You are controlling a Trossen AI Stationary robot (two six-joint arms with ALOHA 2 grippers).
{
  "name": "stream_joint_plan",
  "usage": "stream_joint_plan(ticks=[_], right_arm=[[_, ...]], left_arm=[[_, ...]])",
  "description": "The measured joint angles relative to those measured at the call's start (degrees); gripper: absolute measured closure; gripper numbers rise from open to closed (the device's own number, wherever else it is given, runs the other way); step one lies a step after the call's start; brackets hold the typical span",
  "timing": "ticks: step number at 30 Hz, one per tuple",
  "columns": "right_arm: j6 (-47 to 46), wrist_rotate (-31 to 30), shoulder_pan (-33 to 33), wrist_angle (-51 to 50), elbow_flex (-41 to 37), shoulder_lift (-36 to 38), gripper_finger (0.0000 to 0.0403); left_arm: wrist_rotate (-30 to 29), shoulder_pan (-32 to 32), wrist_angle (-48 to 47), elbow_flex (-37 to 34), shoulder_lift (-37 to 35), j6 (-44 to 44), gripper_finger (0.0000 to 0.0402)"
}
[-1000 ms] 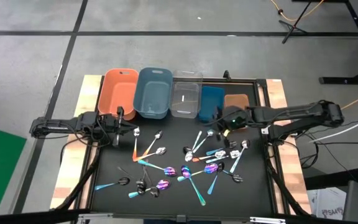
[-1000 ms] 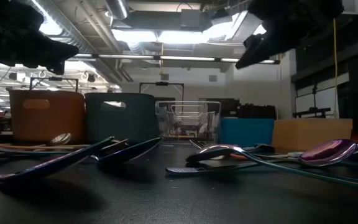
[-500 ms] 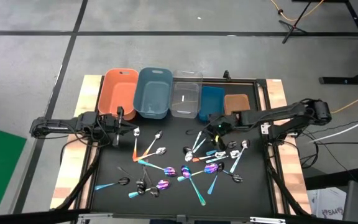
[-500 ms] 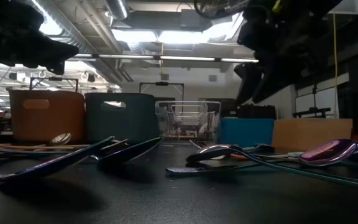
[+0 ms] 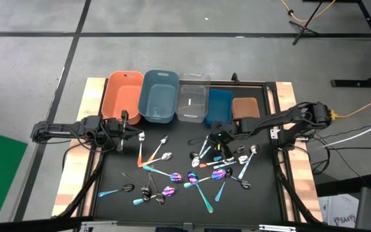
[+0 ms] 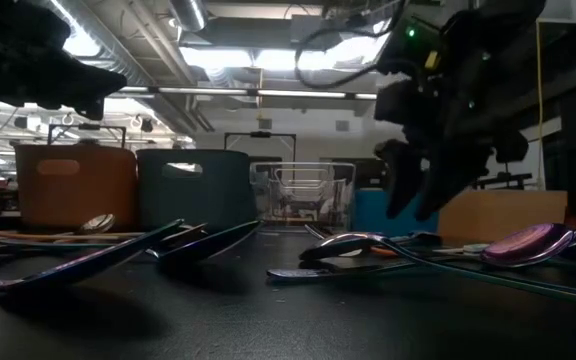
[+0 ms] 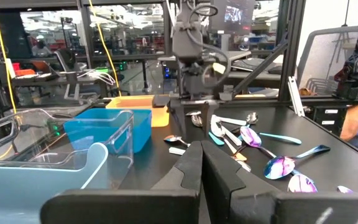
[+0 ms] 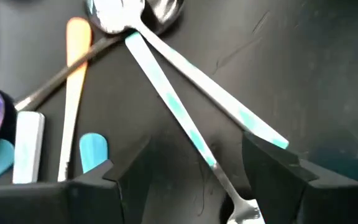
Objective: Sort silverware by color (type)
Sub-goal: Put the white and blue spoon into the right orange bin
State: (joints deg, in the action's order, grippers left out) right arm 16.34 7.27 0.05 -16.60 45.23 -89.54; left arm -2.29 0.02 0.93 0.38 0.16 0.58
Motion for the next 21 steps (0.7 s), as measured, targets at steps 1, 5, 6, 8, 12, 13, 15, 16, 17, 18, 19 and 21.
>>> stream_joint_plan(ticks=[1,5,6,8,12,13,15,16,17,18,19,21], right_arm=[[0.49,-0.01,0.0,0.0,0.0,-0.61,0.0171],[1.11,-0.16,-0.02,0.02,0.0,-2.75,0.0171],[1.12,-0.41,-0.02,0.02,0.0,-3.16,0.0171],[1.16,-0.89,-0.02,0.02,0.0,-3.79,0.0171],[1.13,-1.08,-0.07,0.2,0.13,-4.87,0.0171],[1.13,-1.06,-0.07,0.2,0.17,-5.06,0.0171],[1.12,-0.97,-0.07,0.22,0.2,-5.31,0.0171],[1.11,-0.94,-0.07,0.22,0.2,-5.33,0.0171],[1.11,-0.92,-0.07,0.22,0.2,-5.35,0.0171],[1.11,-0.95,-0.07,0.22,0.2,-5.35,0.0171],[1.11,-0.95,-0.07,0.22,0.2,-5.36,0.0172],[1.11,-0.95,-0.07,0.2,0.2,-5.39,0.0178]], left_arm=[[0.01,-0.01,0.0,0.0,0.0,0.0,0.0401],[0.01,-0.01,0.0,0.0,0.0,0.0,0.0401],[0.01,0.0,0.0,0.0,-0.01,0.0,0.0401],[0.01,0.0,0.0,0.0,-0.01,0.0,0.0401],[0.01,0.01,0.0,0.0,0.01,0.0,0.0401],[0.01,-0.01,0.02,0.0,-0.01,0.0,0.0401],[0.0,0.01,0.0,0.0,0.0,0.0,0.0401],[0.01,-0.01,0.02,0.0,-0.01,0.0,0.0401],[0.01,-0.01,0.0,0.0,-0.01,0.0,0.0401],[0.01,-0.01,0.01,0.0,0.0,0.0,0.0401],[0.01,0.01,0.0,0.0,-0.01,0.0,0.0401],[0.0,0.01,0.01,0.0,0.0,0.0,0.0401]])
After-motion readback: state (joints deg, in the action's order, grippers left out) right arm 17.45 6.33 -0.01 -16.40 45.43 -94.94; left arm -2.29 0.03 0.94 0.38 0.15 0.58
